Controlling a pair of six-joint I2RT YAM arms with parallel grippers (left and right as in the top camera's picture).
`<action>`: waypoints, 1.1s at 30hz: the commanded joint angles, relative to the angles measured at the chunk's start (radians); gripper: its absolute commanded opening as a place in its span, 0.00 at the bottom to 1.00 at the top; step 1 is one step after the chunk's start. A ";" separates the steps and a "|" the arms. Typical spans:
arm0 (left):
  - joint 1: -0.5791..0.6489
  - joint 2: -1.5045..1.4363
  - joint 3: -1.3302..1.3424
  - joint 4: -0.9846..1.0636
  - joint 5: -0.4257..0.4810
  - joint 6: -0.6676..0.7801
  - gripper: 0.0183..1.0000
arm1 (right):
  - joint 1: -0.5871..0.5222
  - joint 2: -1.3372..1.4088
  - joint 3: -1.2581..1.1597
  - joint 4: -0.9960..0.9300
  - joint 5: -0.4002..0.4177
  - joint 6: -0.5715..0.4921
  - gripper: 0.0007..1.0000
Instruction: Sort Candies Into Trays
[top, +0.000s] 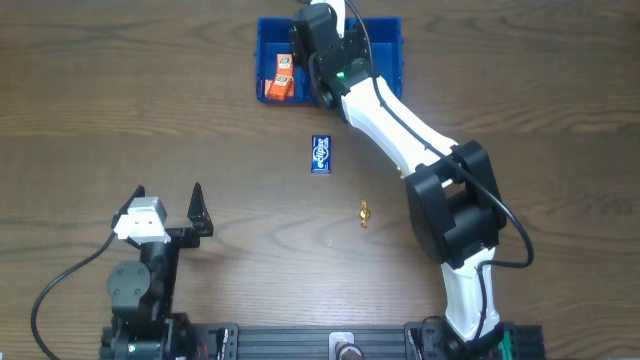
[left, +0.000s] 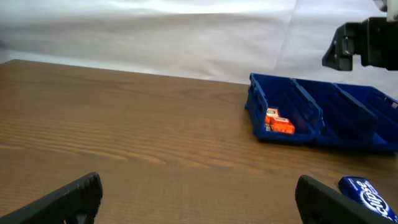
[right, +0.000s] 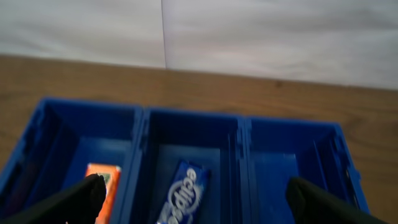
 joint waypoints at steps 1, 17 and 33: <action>0.002 -0.007 -0.015 -0.043 0.010 0.004 1.00 | 0.037 -0.152 0.022 -0.117 0.012 0.002 0.96; 0.002 -0.007 -0.015 -0.043 0.010 0.004 1.00 | 0.130 -0.094 -0.075 -0.658 -0.262 0.372 0.95; 0.002 -0.007 -0.015 -0.043 0.010 0.004 1.00 | 0.115 0.084 -0.076 -0.665 -0.319 0.423 0.84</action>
